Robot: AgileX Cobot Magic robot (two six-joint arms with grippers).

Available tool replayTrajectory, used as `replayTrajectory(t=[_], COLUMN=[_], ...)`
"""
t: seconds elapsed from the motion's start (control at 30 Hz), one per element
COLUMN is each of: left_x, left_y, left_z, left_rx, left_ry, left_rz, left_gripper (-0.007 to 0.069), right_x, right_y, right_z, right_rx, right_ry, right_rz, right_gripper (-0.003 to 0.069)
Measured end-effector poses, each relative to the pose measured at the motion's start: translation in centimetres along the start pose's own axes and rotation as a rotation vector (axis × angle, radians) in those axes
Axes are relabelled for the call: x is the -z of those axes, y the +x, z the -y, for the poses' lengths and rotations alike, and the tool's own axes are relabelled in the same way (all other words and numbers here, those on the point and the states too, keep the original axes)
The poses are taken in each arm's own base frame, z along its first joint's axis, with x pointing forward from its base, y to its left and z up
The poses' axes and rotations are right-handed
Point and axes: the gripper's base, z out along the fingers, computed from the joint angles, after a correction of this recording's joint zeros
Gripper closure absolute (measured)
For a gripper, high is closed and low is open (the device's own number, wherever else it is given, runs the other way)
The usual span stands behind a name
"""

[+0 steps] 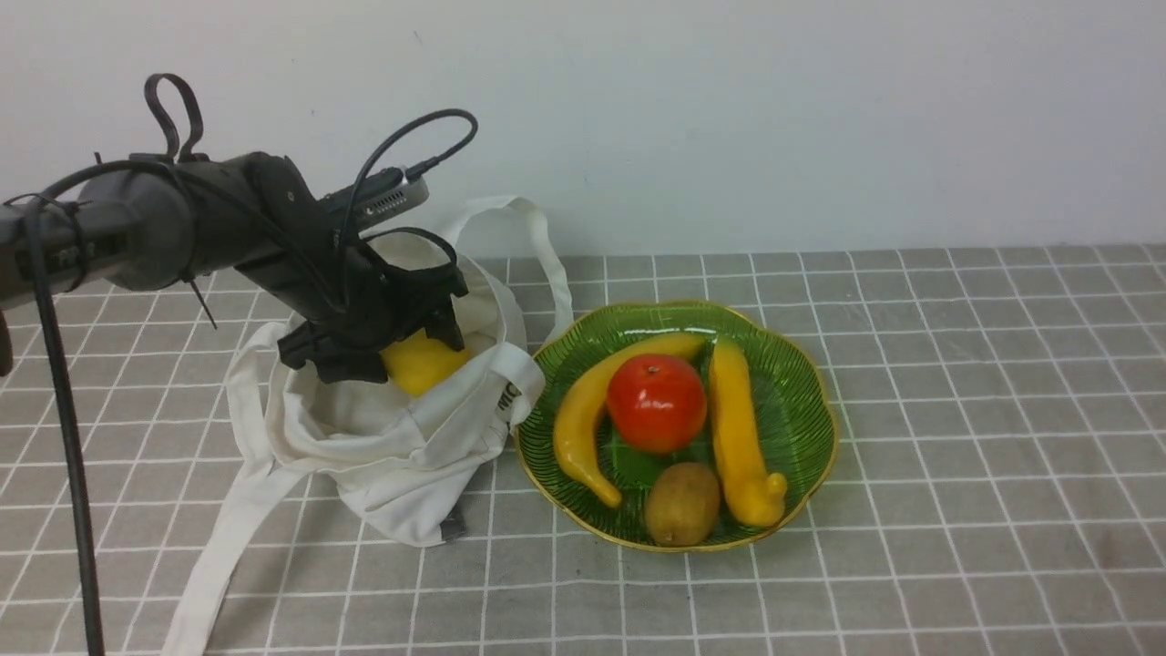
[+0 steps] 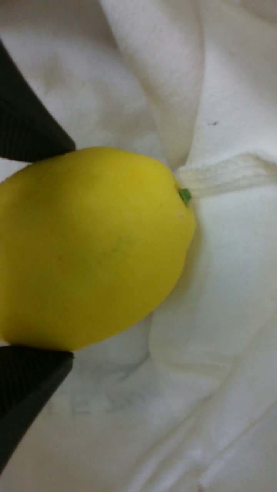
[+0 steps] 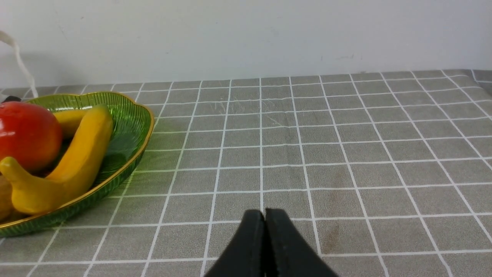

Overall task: Take the fruit out of the bag on the grey coffee tablecloth and place them on the plate.
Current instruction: 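Reach into the bag and grasp the lemon with the left gripper, then move the lemon from the bag into the bowl with the left gripper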

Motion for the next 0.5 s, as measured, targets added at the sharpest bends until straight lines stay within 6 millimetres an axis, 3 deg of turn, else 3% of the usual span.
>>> replayTrajectory(t=[0.17,0.3,0.5], left_x=[2.9,8.0,13.1], left_y=[-0.2,-0.5,1.3], left_z=[0.0,0.8,2.7], left_rx=[-0.113,-0.184,-0.29], left_ry=[-0.061,-0.077,-0.063], left_rz=[0.005,0.068,0.043], left_gripper=[0.0073,0.0073,0.0073], right_x=[0.0,0.0,0.0], right_y=[0.0,0.0,0.0], right_z=[0.0,0.0,0.0], right_rx=[0.0,0.0,0.0], right_ry=[0.0,0.0,0.0], right_rz=[0.0,0.0,0.0], right_gripper=[0.0674,0.0674,0.0674])
